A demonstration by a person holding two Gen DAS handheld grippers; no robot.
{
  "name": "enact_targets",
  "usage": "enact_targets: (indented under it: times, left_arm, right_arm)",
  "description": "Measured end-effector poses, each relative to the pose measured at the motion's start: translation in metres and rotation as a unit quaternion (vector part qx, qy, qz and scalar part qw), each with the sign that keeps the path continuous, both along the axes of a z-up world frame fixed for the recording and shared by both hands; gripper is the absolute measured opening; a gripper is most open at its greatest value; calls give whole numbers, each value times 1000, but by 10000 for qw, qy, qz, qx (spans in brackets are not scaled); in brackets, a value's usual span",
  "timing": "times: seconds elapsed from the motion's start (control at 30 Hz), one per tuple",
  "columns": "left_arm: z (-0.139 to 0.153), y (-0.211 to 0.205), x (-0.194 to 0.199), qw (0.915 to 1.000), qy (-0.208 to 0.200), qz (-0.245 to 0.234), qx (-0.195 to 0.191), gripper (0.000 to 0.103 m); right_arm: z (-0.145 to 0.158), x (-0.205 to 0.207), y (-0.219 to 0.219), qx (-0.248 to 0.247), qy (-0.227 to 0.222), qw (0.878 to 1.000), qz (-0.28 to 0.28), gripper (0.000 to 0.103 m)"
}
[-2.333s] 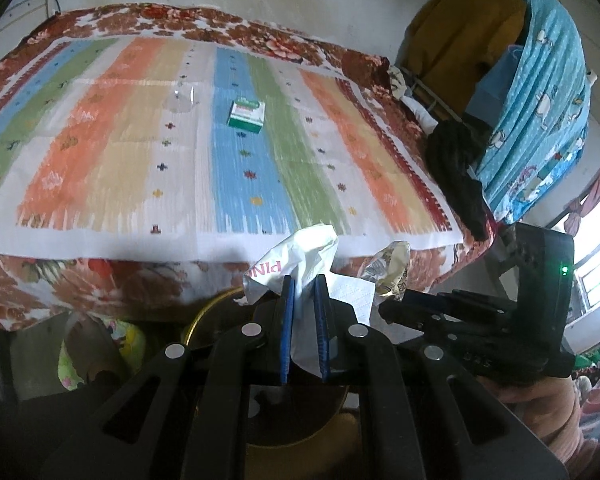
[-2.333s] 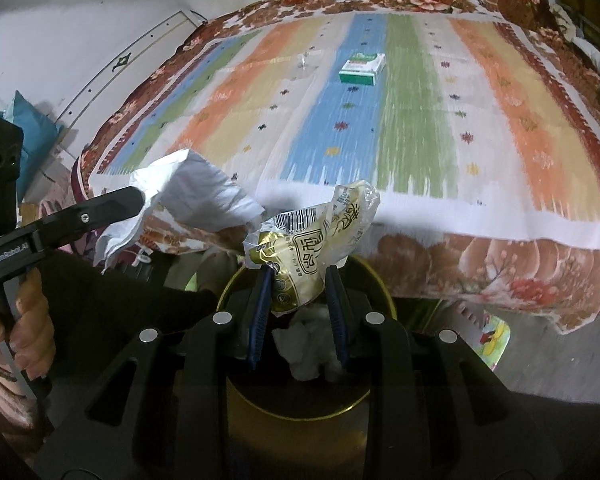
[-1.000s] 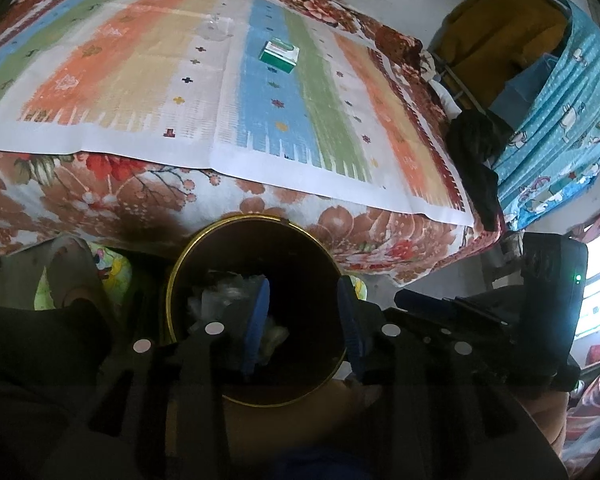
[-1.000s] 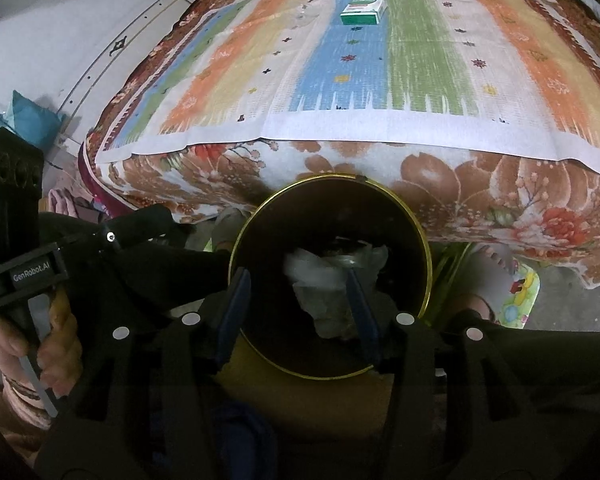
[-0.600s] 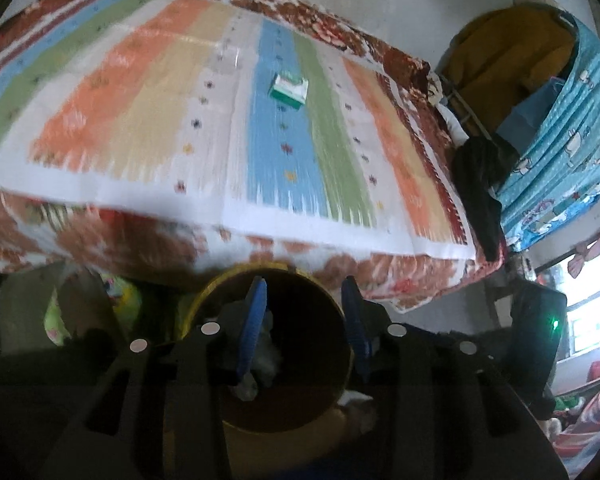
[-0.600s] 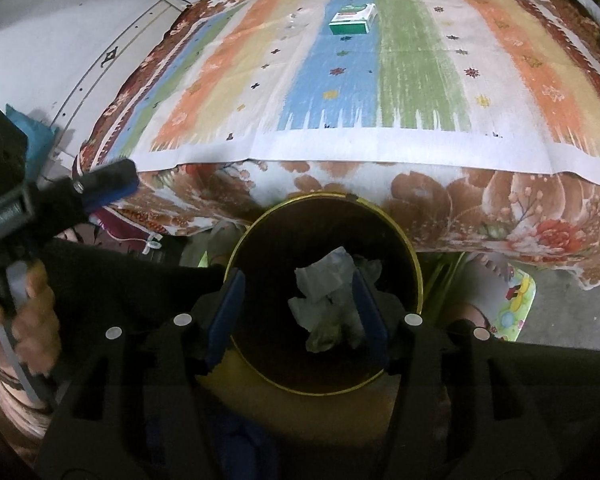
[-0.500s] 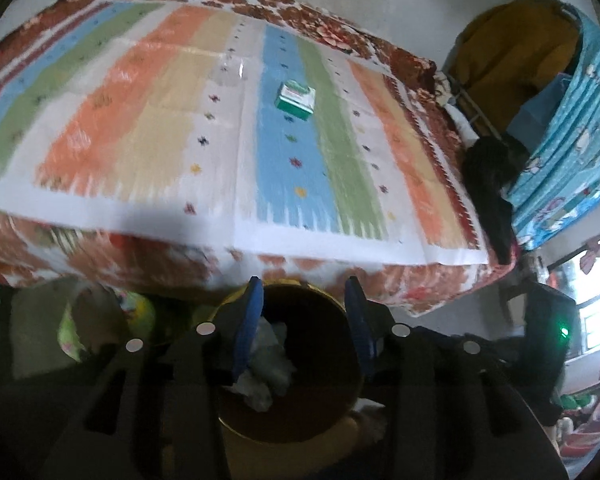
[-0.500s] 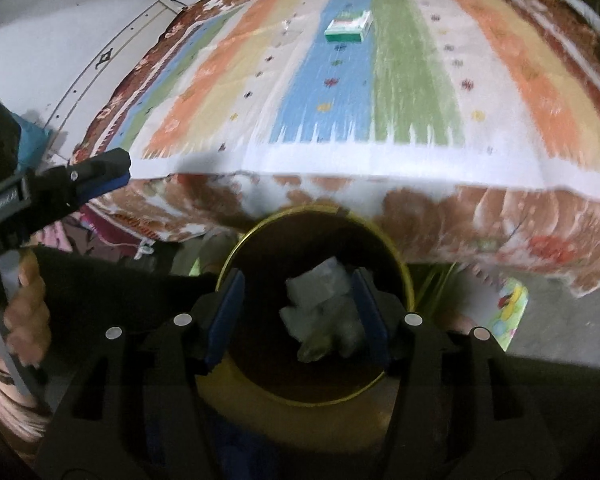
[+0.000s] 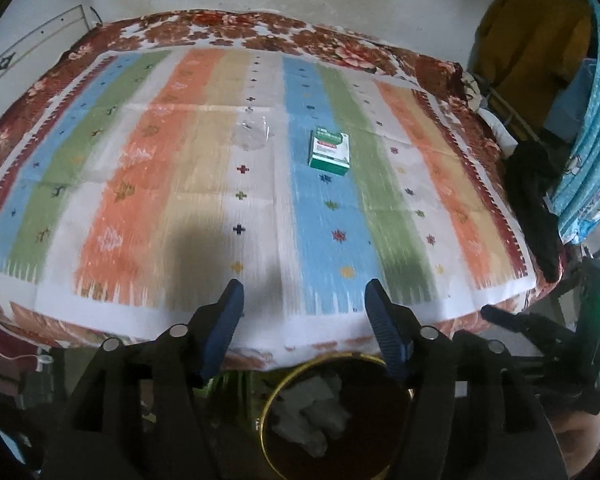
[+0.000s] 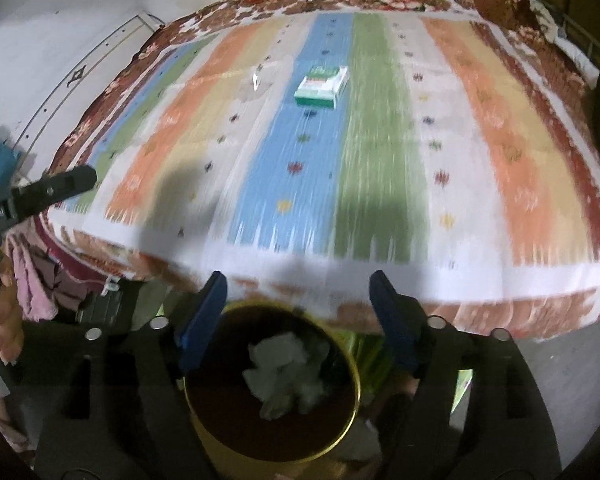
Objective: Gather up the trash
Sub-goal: 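Reach the right tool to the green box while the left reaches the clear cup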
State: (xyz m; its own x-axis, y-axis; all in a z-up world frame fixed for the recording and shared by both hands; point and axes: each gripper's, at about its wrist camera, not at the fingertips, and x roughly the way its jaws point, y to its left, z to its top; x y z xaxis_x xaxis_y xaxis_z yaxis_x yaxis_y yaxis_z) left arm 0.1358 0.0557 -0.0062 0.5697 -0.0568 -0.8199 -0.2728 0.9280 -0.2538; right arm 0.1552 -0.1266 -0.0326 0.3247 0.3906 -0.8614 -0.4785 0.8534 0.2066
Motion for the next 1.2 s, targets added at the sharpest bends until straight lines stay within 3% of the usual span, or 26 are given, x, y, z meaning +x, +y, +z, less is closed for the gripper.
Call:
enact_targets:
  times: [0.07,0.2,0.27,0.4,0.53,0.73,0.87,1.2]
  left_arm:
    - [3,2,7,10000,-27,15,16,78]
    - [6,21,25,9992,-71,333,194,84]
    - [1,29,31,9982,-48,560,223,91]
    - [-11,40,50,9968,59,773,190,97]
    - [-16,48,67,9966,17,794,226,97]
    - [-32,74,85,9954,71,947,128,97]
    - [-41,92,98,9943,111,1056,57,97]
    - [-45,100,134,9953,50,966,50,97]
  right_arm:
    - [5,13,7,-13,-76,10000,7,73]
    - [12,34,17,-122,-265,9996,5,80]
    - [12,47,21,-216,-325,9992,-61,84]
    - [6,68,26,-204,-209,9995,-149,87]
    - [5,83,34,-185,-334,9990,-217,94]
    - [0,104,51,-44,-208,9994,-263,94]
    - [-3,118,68,-182,-406,9986,-275,94]
    - [-20,157,91,-194,-428,9979,-452,94]
